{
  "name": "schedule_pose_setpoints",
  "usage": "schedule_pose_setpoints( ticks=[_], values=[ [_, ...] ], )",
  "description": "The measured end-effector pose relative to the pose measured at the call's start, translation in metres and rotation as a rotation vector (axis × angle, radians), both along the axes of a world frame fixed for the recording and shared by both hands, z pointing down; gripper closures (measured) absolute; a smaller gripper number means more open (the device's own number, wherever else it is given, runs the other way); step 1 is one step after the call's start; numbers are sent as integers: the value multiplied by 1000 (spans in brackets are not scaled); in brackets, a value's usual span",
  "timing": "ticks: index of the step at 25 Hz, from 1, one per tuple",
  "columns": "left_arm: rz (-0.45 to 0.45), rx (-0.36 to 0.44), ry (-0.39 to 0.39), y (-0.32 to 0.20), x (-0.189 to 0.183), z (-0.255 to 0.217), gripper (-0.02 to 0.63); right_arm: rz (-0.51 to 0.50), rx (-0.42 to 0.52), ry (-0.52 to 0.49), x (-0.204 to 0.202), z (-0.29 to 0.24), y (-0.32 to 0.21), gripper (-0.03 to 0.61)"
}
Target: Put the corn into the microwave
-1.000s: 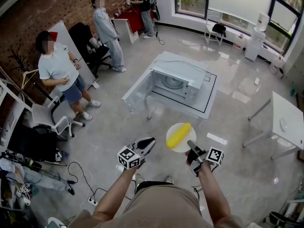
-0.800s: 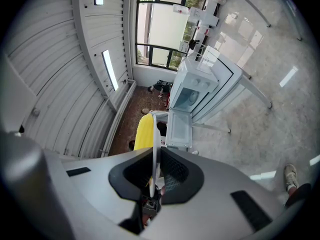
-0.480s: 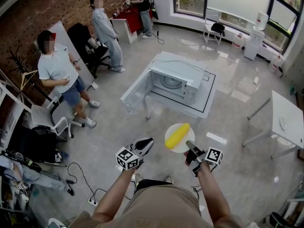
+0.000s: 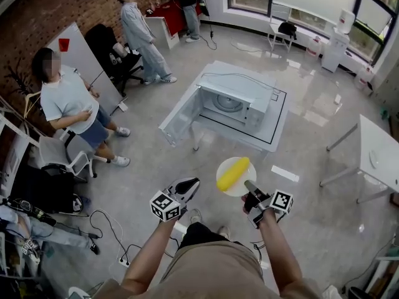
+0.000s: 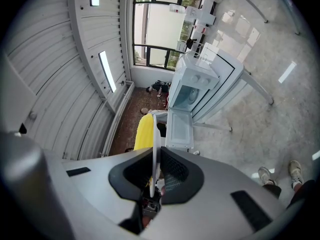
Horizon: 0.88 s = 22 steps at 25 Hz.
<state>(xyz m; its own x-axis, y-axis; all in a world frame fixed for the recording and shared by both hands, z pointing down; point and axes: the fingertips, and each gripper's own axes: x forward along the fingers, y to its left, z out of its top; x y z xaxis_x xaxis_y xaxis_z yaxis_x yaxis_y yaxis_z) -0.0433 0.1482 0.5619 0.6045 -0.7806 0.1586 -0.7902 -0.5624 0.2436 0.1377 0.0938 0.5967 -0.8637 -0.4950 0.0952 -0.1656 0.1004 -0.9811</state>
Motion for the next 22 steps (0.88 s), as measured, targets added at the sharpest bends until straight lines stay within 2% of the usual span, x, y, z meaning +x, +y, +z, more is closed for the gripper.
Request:
schedule_pose_setpoints(
  ticks=[6,22],
  values=[
    [26,-9,12,-31,-29,3,603,29,3,0,-28,-2,-21,552],
    [166,0,19,-98,-104,-3,603,163,-3,-14,-105,-10,-69,552]
  ],
)
